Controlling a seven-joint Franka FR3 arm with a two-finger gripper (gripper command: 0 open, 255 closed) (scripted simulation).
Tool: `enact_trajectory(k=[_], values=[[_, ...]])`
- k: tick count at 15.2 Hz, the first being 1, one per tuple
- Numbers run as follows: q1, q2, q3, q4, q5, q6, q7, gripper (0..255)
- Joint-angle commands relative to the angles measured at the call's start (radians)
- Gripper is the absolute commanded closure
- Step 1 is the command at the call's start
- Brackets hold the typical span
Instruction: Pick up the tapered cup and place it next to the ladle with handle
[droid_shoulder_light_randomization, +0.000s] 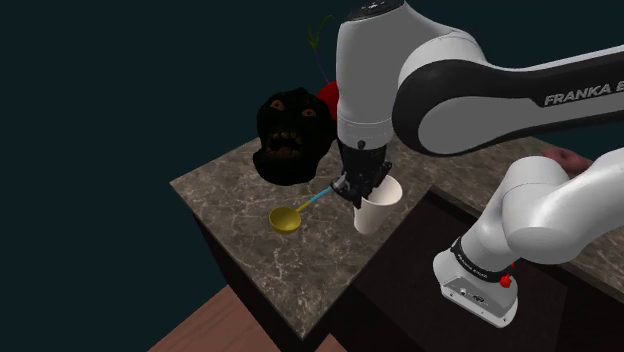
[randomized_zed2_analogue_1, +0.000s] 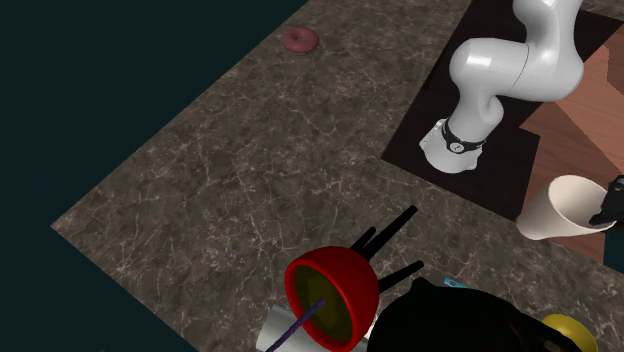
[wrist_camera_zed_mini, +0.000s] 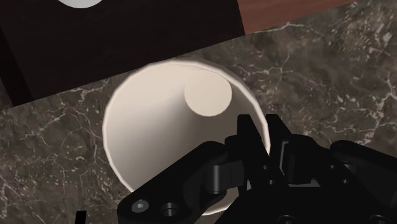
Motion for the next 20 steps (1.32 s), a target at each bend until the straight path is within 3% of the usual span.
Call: enact_trajectory(k=[1, 12, 19, 20], values=[[0.001, 0.008, 0.006, -0.022, 0.003, 0.031, 0.001, 255], [0.001, 0.068, 0.040, -0.128, 0.016, 0.197, 0.005, 255], [0.001, 0.068, 0.040, -0.128, 0.016, 0.197, 0.005, 255], [0.001, 0.068, 0.040, -0.128, 0.016, 0.197, 0.005, 0]])
